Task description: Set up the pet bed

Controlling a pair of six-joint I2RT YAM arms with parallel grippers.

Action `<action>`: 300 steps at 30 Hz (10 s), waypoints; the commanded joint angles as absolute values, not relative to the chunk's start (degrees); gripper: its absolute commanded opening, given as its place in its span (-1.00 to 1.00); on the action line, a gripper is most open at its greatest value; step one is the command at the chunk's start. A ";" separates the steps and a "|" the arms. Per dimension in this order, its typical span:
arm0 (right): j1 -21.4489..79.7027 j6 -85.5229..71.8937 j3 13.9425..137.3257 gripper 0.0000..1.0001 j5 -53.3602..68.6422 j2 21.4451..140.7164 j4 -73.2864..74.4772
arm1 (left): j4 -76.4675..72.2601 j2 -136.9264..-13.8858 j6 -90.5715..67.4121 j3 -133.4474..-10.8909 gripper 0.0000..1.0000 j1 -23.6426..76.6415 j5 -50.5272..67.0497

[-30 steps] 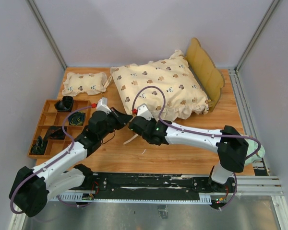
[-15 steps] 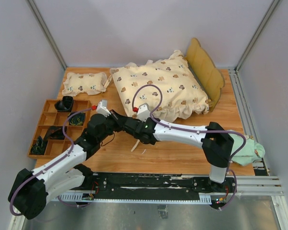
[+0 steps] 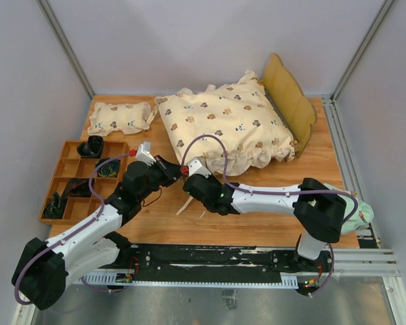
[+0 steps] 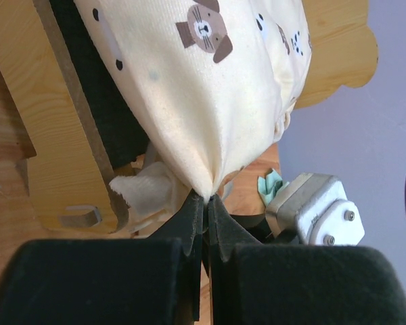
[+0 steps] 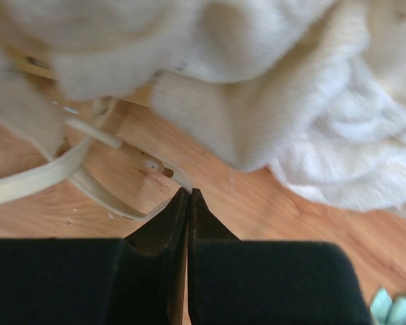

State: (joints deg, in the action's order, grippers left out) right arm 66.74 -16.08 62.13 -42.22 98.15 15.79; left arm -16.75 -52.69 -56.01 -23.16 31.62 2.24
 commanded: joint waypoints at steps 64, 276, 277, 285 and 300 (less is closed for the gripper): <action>62.93 3.23 56.42 -0.92 -12.49 95.58 -16.15 | -12.20 -41.22 -81.22 -14.69 -0.99 31.64 -0.81; 57.76 -48.59 47.05 -0.58 -29.46 85.74 -16.41 | -8.50 -70.74 -40.91 -35.24 -0.99 25.59 -5.34; 57.75 -47.61 46.90 -0.86 -29.86 85.51 -16.20 | -8.58 -70.82 -40.91 -35.24 -1.00 25.58 -5.40; 57.48 -34.33 45.29 -0.99 -30.67 71.48 1.72 | -8.11 -71.08 -39.96 -35.11 -0.99 25.58 -6.68; 57.69 -27.67 52.05 -0.67 -17.24 69.97 16.50 | -8.11 -69.88 -40.47 -34.98 -0.99 25.58 -4.87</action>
